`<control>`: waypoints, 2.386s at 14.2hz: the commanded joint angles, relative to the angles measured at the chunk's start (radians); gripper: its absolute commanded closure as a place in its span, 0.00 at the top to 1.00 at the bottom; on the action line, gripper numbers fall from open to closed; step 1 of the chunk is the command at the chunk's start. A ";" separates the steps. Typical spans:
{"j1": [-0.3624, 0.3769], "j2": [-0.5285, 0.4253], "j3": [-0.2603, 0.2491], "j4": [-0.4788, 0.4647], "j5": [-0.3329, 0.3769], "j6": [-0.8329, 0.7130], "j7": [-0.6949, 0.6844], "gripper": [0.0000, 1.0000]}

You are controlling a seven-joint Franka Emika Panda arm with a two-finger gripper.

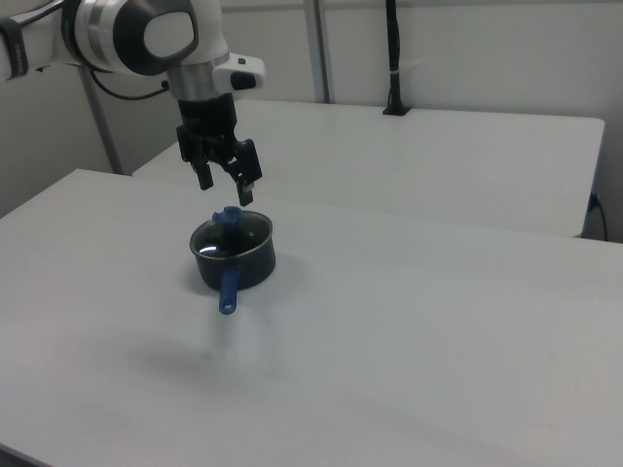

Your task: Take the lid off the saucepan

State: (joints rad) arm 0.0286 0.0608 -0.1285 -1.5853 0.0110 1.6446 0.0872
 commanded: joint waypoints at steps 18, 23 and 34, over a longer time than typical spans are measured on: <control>0.069 0.083 -0.043 0.016 0.000 0.107 0.086 1.00; 0.155 0.252 -0.046 0.129 -0.003 0.194 0.278 1.00; 0.261 0.393 -0.037 0.131 -0.005 0.483 0.431 1.00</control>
State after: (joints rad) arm 0.2516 0.4264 -0.1534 -1.4692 0.0112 2.0869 0.4917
